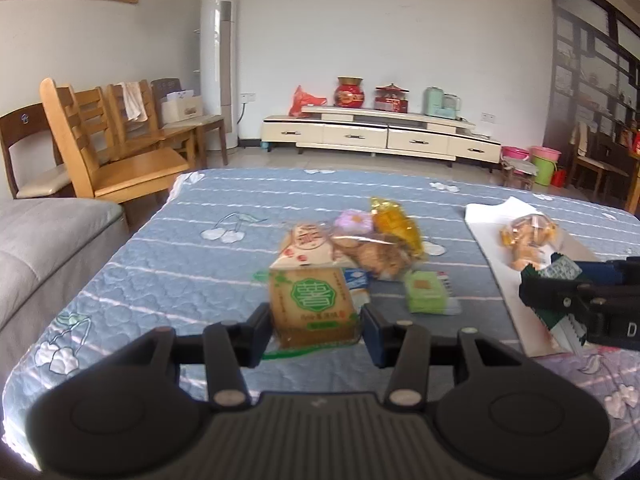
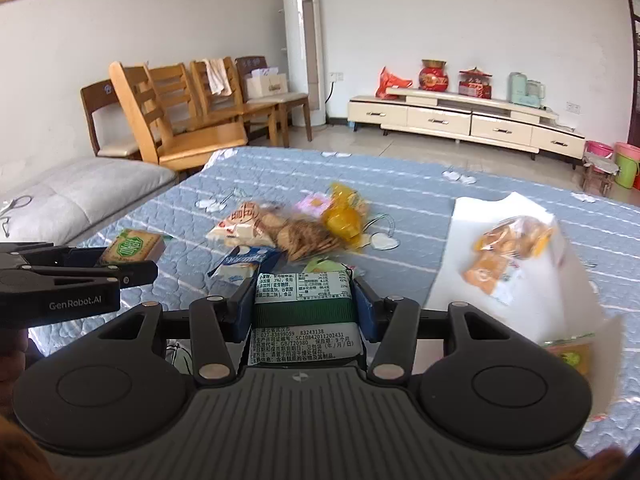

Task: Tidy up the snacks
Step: 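Carry the cake packet and dark green packet with both tools over the white box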

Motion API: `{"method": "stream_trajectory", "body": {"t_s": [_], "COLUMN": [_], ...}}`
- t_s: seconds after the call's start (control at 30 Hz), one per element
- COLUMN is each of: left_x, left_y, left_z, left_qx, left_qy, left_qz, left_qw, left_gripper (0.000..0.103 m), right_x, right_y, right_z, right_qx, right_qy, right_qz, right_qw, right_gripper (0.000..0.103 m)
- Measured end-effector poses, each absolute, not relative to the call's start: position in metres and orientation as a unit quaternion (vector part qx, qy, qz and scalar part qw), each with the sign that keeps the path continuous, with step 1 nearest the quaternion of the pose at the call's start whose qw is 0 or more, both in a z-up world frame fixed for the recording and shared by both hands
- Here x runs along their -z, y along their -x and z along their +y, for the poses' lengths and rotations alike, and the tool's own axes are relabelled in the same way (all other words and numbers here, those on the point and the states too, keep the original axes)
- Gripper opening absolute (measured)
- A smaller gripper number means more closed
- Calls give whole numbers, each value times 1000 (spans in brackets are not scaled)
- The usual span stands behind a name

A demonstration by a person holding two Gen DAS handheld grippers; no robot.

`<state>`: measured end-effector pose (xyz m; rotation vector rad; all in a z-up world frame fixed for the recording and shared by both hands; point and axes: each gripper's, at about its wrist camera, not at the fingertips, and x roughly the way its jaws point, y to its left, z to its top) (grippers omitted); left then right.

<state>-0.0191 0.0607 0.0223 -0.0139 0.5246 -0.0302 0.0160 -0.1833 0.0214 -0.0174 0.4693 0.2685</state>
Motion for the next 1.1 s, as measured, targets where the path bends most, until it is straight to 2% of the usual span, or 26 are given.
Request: {"method": "stream_trajectory", "body": {"t_s": [1.1], "left_x": [-53], "left_y": [23], "left_z": [-8], "left_qx": [72], "left_qy": [-5], "left_qz": [248], "left_qw": [966], "left_gripper": [47], "right_x": [-45], "right_y": [27], "right_z": [-242], "right_qx": [-40], "right_qy": [-17], "right_qz": [178], "right_qw": [983], "right_gripper": [64]}}
